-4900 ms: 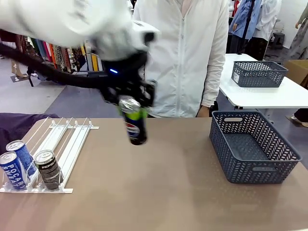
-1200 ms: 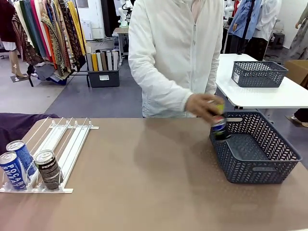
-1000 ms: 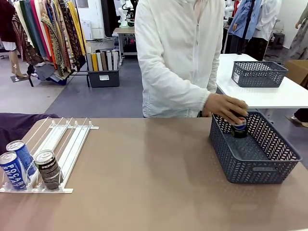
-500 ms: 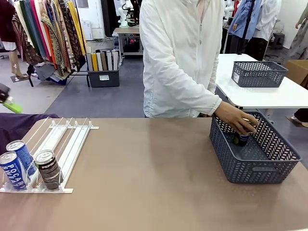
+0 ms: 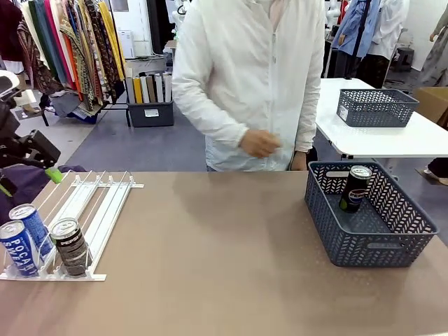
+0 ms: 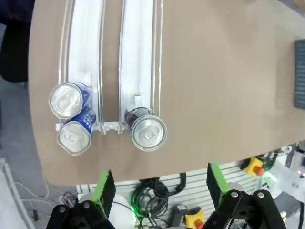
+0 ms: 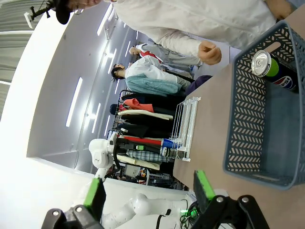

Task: Retrieve and store the cans from the dispenser.
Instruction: Pick up the last remaining can from one row of the Automatic Can Dispenser and place it in the middle of the table.

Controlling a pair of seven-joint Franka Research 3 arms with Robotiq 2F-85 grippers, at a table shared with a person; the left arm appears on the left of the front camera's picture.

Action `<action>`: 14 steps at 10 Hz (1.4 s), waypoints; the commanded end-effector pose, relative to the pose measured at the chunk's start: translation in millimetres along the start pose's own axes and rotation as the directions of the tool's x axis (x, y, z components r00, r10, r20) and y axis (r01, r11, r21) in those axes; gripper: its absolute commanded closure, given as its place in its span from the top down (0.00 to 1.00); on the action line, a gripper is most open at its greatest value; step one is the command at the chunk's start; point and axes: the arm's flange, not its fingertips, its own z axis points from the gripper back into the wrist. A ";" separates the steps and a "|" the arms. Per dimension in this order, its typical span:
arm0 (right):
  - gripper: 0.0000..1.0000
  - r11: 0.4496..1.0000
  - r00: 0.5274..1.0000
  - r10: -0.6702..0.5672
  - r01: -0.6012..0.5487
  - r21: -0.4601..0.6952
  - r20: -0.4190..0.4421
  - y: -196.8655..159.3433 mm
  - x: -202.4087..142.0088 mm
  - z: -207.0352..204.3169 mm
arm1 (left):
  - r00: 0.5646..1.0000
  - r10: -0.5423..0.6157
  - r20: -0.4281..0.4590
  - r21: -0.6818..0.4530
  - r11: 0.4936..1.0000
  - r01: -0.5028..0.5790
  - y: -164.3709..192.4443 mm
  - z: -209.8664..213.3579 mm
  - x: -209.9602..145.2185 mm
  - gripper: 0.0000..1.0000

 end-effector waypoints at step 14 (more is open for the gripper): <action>1.00 1.000 1.000 0.007 -0.007 -0.006 -0.016 2.7 -1.4 1.3 | 0.988 0.071 -0.135 0.194 0.980 -0.044 6.5 -156.9 18.1 1.00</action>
